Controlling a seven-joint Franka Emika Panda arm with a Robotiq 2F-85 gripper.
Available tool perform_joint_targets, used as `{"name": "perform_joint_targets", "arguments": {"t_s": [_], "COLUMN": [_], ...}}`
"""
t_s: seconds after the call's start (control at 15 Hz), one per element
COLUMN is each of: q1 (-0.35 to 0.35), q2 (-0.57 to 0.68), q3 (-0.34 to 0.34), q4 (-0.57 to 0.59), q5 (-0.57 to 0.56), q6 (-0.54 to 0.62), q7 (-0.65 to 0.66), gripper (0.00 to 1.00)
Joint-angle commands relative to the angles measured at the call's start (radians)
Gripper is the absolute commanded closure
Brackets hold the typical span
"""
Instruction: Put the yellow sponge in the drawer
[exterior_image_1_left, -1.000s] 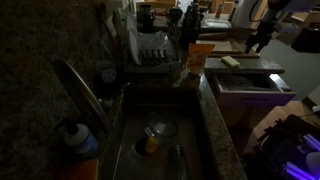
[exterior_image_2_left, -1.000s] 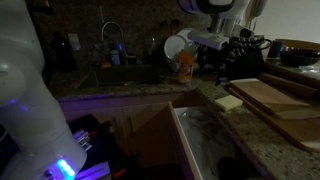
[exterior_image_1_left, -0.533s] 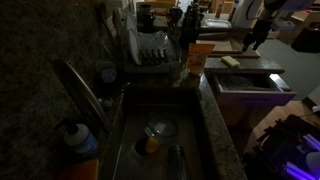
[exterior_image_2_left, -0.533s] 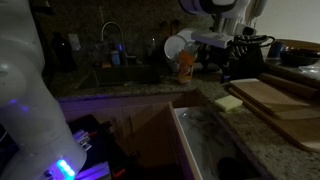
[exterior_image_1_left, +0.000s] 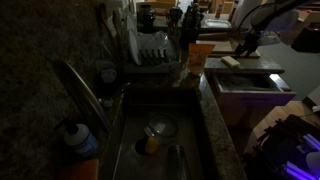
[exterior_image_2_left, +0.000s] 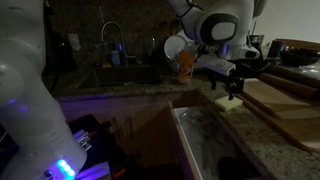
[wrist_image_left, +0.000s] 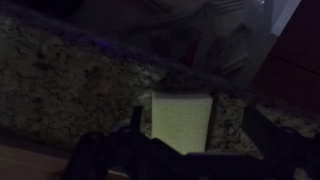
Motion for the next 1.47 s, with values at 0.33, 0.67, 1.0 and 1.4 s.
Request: {"name": "perform_joint_targets", "arguments": {"t_s": [0.33, 0.67, 1.0, 1.4], "q1": [-0.022, -0.057, -0.064, -0.045], "q2": [0.05, 0.172, 0.153, 0.142], "q3": [0.028, 0.055, 0.072, 0.048], "q4": [0.028, 0.118, 0.097, 0.108], "q5": [-0.02, 0.006, -0.002, -0.027], "q6": [0.001, 0.038, 0.012, -0.015], "q7": [0.038, 0.008, 0.027, 0.085], "gripper": [0.0, 0.0, 0.26, 0.65]}}
